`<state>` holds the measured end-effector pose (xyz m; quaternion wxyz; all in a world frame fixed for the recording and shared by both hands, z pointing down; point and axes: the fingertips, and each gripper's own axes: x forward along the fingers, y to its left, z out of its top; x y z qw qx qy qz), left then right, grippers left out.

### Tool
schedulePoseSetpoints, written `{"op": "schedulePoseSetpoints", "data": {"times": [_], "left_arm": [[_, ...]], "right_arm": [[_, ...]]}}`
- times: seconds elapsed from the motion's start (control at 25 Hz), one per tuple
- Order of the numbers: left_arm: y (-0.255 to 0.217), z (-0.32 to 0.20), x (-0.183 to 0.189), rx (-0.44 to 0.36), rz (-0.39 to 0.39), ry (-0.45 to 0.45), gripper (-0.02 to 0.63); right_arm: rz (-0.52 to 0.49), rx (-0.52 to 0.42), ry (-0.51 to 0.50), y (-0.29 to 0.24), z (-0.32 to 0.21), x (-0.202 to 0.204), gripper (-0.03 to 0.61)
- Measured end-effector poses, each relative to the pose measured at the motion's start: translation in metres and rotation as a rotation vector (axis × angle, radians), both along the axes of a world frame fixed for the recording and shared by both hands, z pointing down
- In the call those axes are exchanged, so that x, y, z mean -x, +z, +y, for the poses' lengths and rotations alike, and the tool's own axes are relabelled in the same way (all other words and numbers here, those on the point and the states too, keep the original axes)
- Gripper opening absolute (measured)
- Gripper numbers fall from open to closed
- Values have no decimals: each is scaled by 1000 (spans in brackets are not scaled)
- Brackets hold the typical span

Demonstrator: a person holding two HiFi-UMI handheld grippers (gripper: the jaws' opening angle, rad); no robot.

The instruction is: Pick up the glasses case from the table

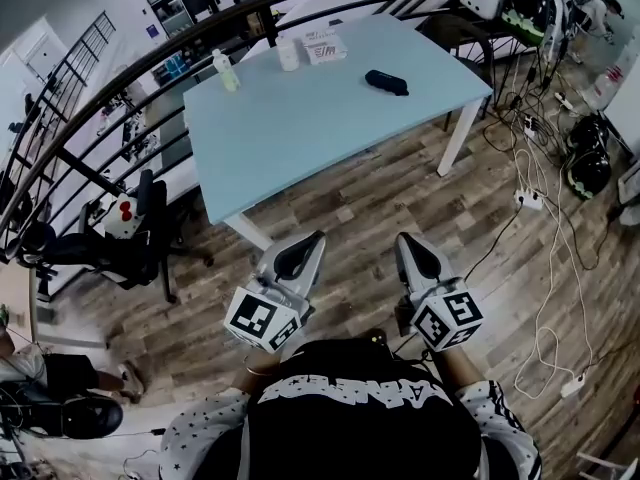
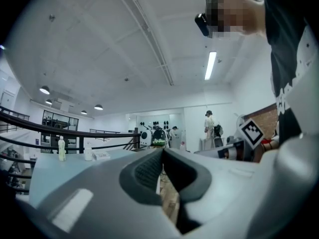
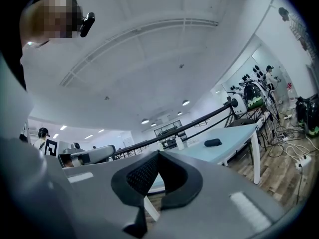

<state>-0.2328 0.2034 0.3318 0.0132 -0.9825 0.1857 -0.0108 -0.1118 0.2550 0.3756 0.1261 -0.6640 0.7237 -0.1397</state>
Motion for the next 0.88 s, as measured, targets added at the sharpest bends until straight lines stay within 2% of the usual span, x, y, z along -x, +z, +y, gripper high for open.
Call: {"op": "schedulePoseSetpoints", "data": {"times": [0.48,0.88], "left_arm": [[15,2,-12,18,-38,-23,0],[22,-25,-54,31,4,59,0]], "right_arm": [[-40,16,-4,19,4,-20,5],[-6,31,54,19,-13,-51,5]]}}
